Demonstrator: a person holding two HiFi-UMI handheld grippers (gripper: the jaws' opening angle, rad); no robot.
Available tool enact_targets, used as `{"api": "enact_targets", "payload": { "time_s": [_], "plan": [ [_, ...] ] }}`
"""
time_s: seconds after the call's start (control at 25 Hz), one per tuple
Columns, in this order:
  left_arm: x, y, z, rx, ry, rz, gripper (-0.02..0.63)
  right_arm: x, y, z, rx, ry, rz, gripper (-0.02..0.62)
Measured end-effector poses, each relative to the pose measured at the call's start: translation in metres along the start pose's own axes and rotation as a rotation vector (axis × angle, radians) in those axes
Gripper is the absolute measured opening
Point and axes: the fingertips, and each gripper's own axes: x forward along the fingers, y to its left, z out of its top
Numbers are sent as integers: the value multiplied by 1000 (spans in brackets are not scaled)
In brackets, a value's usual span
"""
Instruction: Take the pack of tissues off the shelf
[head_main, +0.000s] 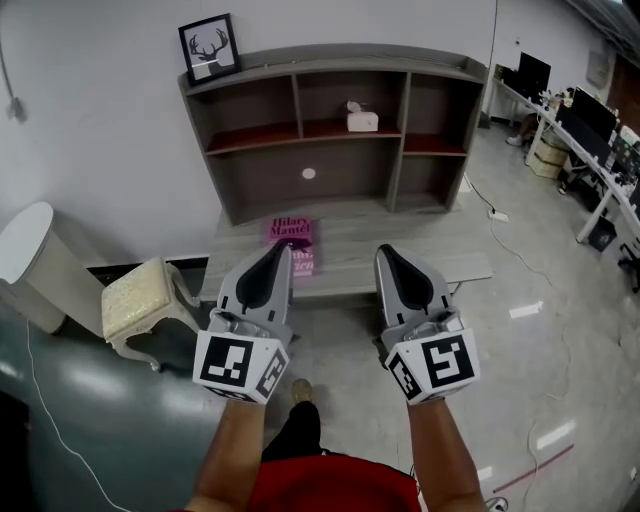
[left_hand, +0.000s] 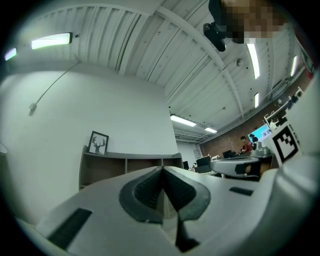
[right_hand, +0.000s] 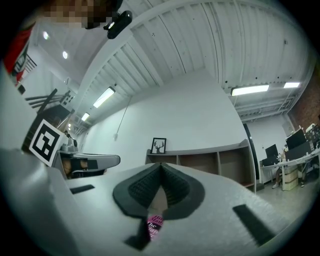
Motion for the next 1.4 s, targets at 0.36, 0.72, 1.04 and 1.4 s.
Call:
{"api": "enact_targets", "payload": {
  "time_s": [0.36,0.72,1.04,1.4],
  "plan": [
    [110,77,-41,-32,-28,-46,8,124,-45,-48,-35,41,-55,6],
    [231,154,-91,-76,-15,-158,8,261,-102,-97,-64,91,-161,32],
    [303,193,-119,-107,-18,-214,9,337,-161,-137,-73,165,-271,256],
    [351,200,-144,-108,3,-193,9,395,-233,-197,-22,308,-321,440]
  ]
}}
